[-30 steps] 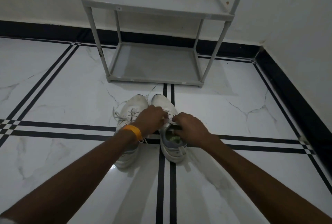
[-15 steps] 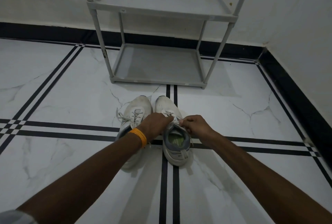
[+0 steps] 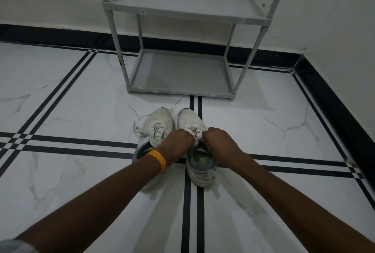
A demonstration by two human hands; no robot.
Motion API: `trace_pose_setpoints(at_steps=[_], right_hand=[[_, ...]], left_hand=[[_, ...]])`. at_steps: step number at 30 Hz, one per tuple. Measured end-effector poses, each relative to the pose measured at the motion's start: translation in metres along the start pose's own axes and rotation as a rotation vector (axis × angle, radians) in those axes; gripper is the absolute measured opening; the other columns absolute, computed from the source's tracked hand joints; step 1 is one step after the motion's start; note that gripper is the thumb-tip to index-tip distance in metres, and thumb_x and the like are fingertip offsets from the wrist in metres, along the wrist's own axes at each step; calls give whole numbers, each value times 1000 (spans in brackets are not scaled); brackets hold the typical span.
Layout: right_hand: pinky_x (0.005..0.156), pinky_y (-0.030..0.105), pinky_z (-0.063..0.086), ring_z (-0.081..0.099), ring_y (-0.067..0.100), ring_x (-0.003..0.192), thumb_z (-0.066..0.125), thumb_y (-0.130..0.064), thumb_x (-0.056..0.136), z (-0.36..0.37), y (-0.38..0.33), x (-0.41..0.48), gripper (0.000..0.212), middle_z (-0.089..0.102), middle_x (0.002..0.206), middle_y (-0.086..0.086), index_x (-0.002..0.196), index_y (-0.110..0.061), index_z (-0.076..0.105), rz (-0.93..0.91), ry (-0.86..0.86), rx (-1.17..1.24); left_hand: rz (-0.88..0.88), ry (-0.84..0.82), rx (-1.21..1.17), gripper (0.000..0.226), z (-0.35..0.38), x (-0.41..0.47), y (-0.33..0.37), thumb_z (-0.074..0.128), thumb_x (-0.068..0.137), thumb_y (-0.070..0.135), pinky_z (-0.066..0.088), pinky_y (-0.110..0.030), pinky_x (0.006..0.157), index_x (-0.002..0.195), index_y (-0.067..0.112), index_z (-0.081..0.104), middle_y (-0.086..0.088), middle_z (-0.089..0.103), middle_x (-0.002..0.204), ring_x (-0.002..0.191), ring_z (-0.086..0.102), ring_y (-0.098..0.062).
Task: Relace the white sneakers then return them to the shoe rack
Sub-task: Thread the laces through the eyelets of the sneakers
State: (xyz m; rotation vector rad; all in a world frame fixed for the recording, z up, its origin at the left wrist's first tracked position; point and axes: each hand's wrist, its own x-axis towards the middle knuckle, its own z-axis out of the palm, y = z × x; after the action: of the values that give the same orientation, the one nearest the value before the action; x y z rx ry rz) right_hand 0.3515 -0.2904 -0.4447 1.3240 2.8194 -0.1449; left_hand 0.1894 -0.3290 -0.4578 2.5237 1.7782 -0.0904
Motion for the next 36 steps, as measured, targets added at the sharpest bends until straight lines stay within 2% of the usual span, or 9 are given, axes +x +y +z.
trace_pose_setpoints(at_steps=[6, 11, 18, 21, 24, 26, 29, 32, 36], right_hand=[[71, 31, 46, 67, 26, 88, 58, -34, 93, 12, 2, -9, 25, 68, 104, 7, 108, -14, 59, -28, 30, -79], [68, 26, 37, 56, 19, 72, 42, -26, 102, 25, 7, -8, 30, 69, 86, 10, 85, -12, 62, 210, 60, 409], [64, 28, 36, 53, 19, 67, 45, -27, 101, 23, 6, -10, 34, 61, 74, 7, 75, -11, 57, 271, 17, 600], [63, 30, 44, 60, 20, 74, 51, -38, 97, 11, 8, -9, 28, 63, 84, 5, 88, -12, 58, 310, -12, 689], [59, 31, 52, 67, 25, 88, 64, -64, 78, 0, 14, -6, 67, 59, 107, 3, 121, -15, 48, 413, -91, 712], [68, 37, 59, 66, 26, 96, 67, -69, 72, -1, 16, -3, 85, 58, 119, 5, 135, -19, 40, 475, -198, 687], [73, 40, 62, 63, 26, 99, 73, -52, 75, 7, 10, -2, 76, 59, 121, 10, 135, -20, 39, 481, -317, 767], [76, 45, 60, 62, 26, 95, 73, -39, 78, 22, 7, 1, 58, 60, 113, 11, 123, -14, 46, 444, -243, 702], [84, 40, 54, 61, 28, 100, 67, -41, 77, 37, 0, 8, 48, 61, 109, 10, 111, -11, 54, 481, -145, 702]], left_hand=[[-24, -77, 162, 24, -9, 5, 6, 45, 92, 1, 50, -43, 83, 106, 0, 65, -21, 66, 110, 103, 61, -36], [-28, -101, 152, 23, -10, 9, 1, 45, 95, 8, 49, -41, 85, 106, 3, 65, -18, 68, 110, 103, 63, -35], [-57, -91, 116, 20, -1, 11, -3, 50, 93, 10, 50, -40, 83, 104, 4, 66, -17, 69, 108, 101, 64, -35], [-100, 9, -171, 27, -6, 11, -18, 59, 90, 20, 50, -39, 87, 115, 10, 62, -14, 68, 112, 102, 63, -32], [-233, 203, -633, 43, -25, -8, -49, 68, 83, 28, 52, -35, 83, 123, 22, 57, -2, 65, 105, 92, 61, -20], [-336, 283, -645, 51, -29, -28, -74, 67, 76, 34, 49, -33, 78, 125, 23, 55, 0, 60, 103, 91, 57, -18], [-543, -5, -666, 68, -26, -61, -100, 59, 73, 49, 44, -29, 75, 134, 23, 44, -5, 59, 117, 92, 53, -20], [-668, -398, -812, 85, -10, -83, -101, 69, 77, 42, 50, -24, 67, 146, 28, 20, -14, 57, 122, 87, 57, -22], [-624, -191, -589, 78, 16, -69, -92, 64, 82, 18, 47, -31, 74, 145, 9, 18, -22, 64, 112, 83, 57, -27]])
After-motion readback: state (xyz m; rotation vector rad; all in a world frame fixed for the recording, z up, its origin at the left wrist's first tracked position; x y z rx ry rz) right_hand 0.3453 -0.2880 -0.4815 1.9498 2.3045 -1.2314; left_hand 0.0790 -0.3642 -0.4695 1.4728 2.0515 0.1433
